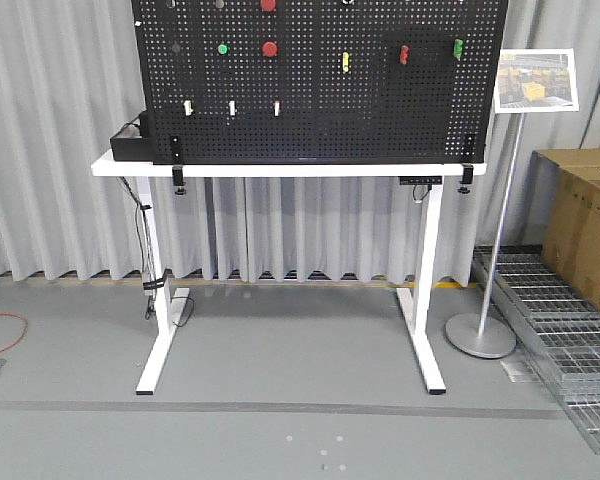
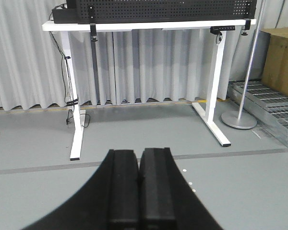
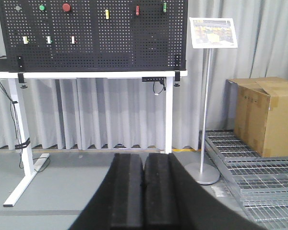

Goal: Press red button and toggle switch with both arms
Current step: 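Drive the base forward toward the black pegboard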

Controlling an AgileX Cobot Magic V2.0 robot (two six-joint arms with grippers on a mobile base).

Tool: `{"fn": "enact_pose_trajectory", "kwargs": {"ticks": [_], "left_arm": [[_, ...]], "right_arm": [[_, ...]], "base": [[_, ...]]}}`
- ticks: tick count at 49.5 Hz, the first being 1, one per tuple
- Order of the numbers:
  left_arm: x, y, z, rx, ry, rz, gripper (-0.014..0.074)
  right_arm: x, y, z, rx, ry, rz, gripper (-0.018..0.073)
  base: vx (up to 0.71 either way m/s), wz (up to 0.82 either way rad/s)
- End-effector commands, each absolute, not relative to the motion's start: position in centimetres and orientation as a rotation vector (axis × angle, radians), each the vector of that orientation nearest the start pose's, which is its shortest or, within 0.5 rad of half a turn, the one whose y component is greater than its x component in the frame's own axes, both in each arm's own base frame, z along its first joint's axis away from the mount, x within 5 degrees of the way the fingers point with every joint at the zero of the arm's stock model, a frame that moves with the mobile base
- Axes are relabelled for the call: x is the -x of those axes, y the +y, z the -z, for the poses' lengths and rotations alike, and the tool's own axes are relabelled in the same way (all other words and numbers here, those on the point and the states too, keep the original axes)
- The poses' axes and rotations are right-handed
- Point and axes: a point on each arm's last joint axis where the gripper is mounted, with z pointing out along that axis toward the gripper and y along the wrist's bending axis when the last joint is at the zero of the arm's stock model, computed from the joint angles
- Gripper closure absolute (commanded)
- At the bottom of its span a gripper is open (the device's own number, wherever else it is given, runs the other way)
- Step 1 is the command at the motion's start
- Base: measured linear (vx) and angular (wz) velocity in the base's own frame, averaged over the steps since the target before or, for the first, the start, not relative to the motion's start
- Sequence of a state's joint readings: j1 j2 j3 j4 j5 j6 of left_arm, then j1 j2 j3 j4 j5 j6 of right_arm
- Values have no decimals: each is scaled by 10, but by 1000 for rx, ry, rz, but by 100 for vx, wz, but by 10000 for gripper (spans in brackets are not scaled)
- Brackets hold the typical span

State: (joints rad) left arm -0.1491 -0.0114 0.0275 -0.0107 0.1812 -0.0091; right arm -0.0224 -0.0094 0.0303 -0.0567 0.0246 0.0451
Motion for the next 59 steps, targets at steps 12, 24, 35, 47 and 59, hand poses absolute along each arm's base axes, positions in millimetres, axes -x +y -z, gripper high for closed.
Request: {"fn": "enact_pose_trajectory", "kwargs": {"ticks": [12, 24, 35, 47, 59], "left_arm": [[-56, -9, -185, -96, 1616, 141, 594], [-56, -9, -185, -96, 1616, 141, 594], [-56, -9, -185, -96, 1616, 141, 594], [-56, -9, -185, -96, 1616, 141, 594], [-56, -9, -185, -96, 1616, 141, 594]], "right_arm": [[-55, -1, -206, 5, 1441, 47, 562], [-55, -1, -206, 5, 1441, 47, 562], [-55, -1, -206, 5, 1441, 47, 562], [-55, -1, -206, 5, 1441, 47, 562], [-55, -1, -206, 5, 1439, 47, 562]], "base": [[0, 0], [0, 0], [2, 0], [12, -3], [27, -7]]}}
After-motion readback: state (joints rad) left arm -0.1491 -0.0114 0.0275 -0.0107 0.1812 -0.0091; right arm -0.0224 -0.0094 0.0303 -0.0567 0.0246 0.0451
